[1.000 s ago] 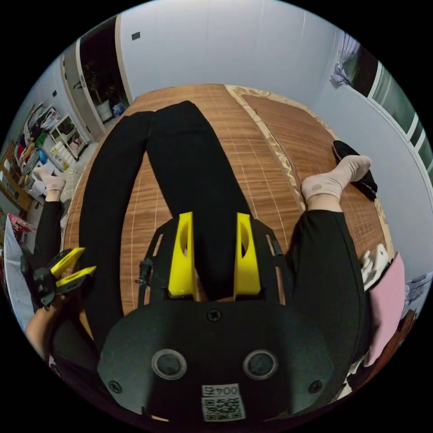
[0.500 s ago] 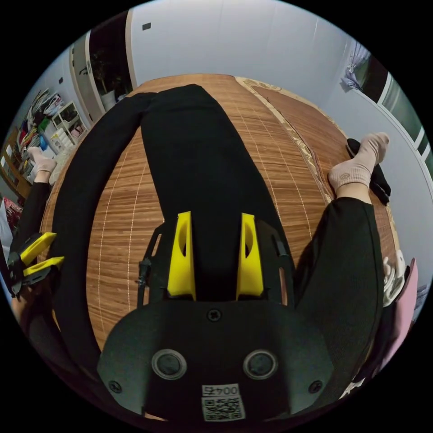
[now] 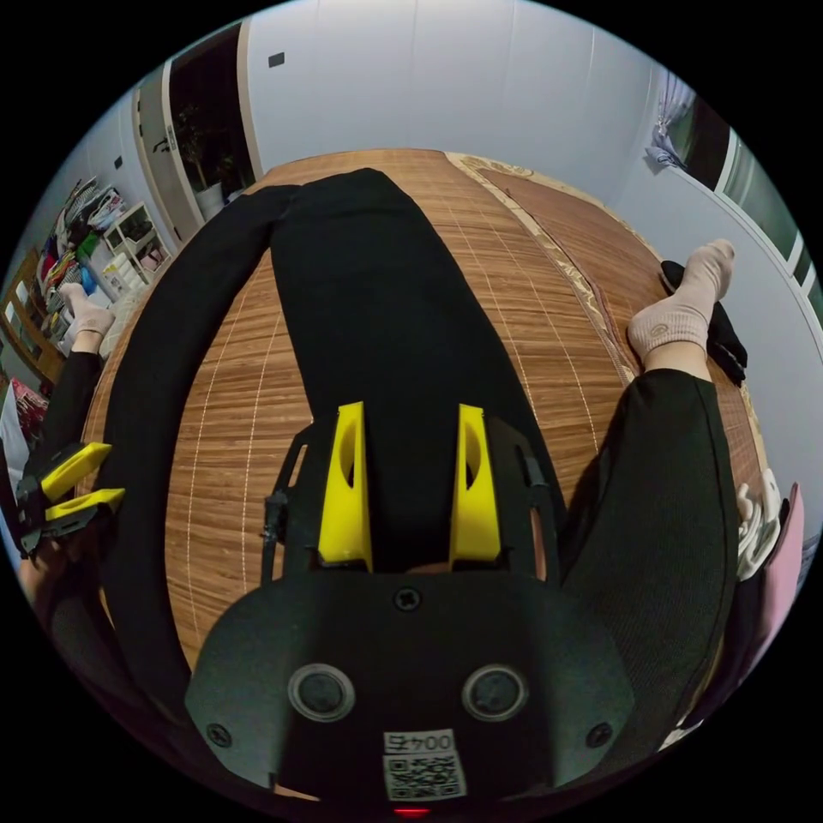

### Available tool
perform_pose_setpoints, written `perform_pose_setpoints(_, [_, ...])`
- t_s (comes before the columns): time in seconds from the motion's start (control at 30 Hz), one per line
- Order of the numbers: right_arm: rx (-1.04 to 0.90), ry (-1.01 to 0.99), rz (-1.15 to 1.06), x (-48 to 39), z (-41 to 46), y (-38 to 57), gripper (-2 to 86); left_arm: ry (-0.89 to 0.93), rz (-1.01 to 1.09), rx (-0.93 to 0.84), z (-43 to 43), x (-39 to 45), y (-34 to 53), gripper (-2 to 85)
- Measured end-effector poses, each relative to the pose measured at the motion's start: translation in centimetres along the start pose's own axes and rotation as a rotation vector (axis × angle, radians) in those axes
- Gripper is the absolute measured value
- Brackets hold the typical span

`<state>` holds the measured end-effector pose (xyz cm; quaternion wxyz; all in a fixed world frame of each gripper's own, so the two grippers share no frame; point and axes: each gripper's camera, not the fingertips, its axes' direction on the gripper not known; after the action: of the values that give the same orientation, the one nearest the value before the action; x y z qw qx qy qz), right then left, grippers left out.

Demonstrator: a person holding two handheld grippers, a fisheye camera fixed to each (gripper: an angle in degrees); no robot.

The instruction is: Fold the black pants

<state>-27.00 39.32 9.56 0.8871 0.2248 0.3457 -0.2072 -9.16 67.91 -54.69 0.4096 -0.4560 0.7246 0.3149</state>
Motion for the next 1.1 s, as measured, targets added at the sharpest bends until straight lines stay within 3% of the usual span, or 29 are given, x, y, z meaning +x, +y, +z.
perform_pose_setpoints(0.13, [0.002, 0.000, 0.001, 0.2, 0.2, 0.2, 15.4, -0.047, -0.006, -0.026, -0.5, -0.2, -1.1, 15.7])
perform_pose_setpoints(0.37, [0.004, 0.007, -0.001, 0.5, 0.7, 0.3, 15.4, -0.078, -0.142, 0.125, -3.2, -2.9, -4.9, 15.0])
perform_pose_setpoints(0.7, [0.006, 0.007, -0.001, 1.1, 1.4, 0.3, 15.4, -0.139, -0.242, 0.038, 1.9, -6.8, -13.1, 14.6])
perform_pose_setpoints(1.1, [0.016, 0.042, -0.012, 1.2, 1.6, 0.0, 15.3, -0.161, -0.280, -0.002, 4.7, -8.9, -15.4, 14.7])
